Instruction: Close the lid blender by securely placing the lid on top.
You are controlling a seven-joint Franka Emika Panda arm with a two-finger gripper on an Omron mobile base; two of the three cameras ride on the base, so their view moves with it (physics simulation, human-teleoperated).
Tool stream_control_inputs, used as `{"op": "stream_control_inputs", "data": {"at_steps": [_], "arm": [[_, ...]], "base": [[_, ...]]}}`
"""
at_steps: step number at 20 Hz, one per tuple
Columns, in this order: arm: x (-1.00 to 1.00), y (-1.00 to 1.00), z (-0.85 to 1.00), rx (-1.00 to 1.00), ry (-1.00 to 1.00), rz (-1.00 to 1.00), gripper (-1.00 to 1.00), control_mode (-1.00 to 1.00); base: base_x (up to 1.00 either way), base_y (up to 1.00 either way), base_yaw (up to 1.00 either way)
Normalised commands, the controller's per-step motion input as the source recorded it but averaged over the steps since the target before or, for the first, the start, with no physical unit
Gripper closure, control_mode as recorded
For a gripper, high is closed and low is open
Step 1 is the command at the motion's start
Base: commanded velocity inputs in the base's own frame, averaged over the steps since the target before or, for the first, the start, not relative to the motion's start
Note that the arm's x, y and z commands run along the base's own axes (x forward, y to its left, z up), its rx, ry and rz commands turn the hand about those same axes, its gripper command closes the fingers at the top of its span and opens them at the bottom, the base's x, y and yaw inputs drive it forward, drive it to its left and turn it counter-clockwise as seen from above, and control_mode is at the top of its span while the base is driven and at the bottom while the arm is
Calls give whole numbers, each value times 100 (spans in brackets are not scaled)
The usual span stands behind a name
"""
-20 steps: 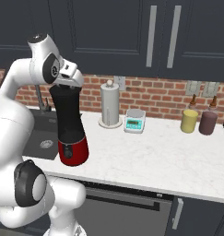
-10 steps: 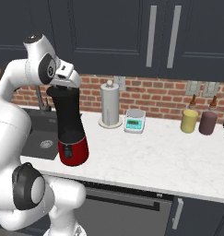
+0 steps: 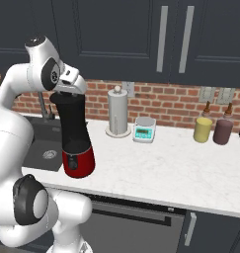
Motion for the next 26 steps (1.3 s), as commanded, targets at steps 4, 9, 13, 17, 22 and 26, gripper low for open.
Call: {"op": "stream_control_inputs", "data": {"at_steps": [4, 9, 13, 17, 22, 26], "arm": [[0, 0, -4, 0, 0, 0, 100, -100], [0, 0, -4, 0, 0, 0, 100, -100], [1, 0, -3, 0, 0, 0, 100, -100], [1, 0, -2, 0, 0, 0, -100, -100], [0, 0, 0, 0, 0, 0, -100, -100], [0, 0, 0, 0, 0, 0, -100, -100]], "base": [[0, 0, 0], [0, 0, 0], [0, 0, 0], [0, 0, 0], [0, 0, 0], [0, 0, 0]]}}
